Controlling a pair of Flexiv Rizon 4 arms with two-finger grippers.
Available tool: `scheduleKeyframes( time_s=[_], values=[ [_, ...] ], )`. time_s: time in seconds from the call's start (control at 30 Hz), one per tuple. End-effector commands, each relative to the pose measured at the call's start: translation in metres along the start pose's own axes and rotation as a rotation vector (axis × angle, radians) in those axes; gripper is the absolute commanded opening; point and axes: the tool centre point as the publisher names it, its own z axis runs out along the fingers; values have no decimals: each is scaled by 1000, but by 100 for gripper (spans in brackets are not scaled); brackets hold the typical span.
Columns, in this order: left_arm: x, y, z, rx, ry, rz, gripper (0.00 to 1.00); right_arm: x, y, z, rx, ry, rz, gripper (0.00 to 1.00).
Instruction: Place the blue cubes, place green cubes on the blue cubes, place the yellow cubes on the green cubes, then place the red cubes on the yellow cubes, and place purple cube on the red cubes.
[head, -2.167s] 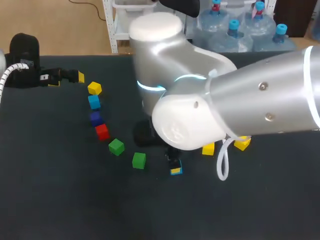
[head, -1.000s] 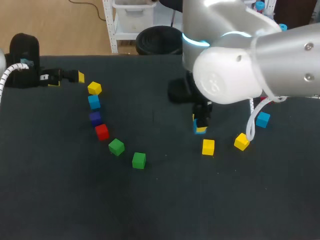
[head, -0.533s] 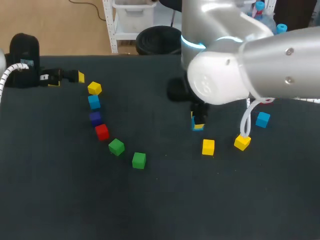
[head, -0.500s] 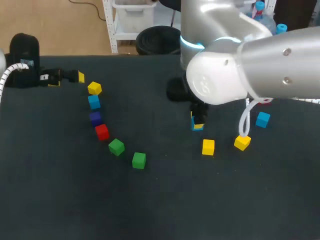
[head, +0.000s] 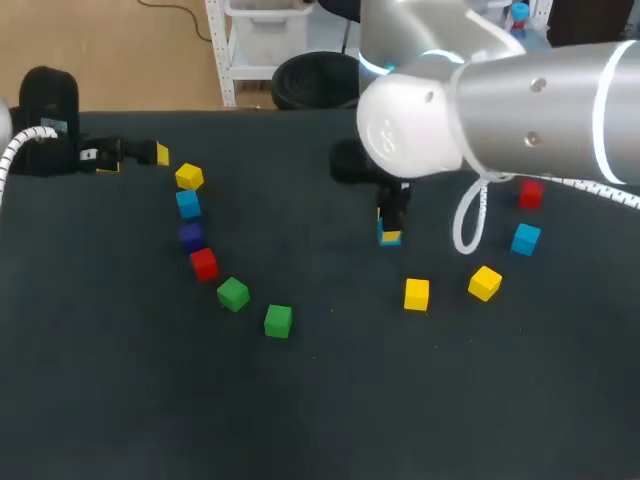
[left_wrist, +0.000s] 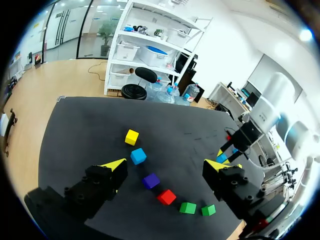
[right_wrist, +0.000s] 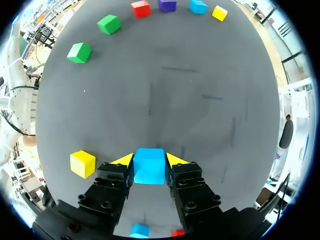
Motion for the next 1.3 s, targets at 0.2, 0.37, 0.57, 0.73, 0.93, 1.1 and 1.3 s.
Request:
scheduleKeyframes(
  time_s=[0.2, 0.37, 0.57, 0.73, 0.93, 1.1, 1.3],
  values=[
    [0, -1, 0, -3, 2, 0, 100, -6, -13, 10, -44, 38, 39, 0],
    [0, -1, 0, -3, 2, 0, 100, -1, -15, 13, -50, 29, 74, 0],
    [0, -1, 0, -3, 2, 0, 100, -1, -15, 14, -52, 27, 78, 0],
    [0, -1, 0, -3, 2, 0, 100, -1, -15, 14, -56, 23, 72, 0],
    [0, -1, 0, -3, 2, 0, 100, -4, -13, 17, -69, 26, 66, 74],
    [0, -1, 0, -3, 2, 0, 100, -6, -11, 16, -76, 4, 57, 100],
    [0, -1, 0, -3, 2, 0, 100, -10, -3, -6, -74, -75, -2, 100]
  ],
)
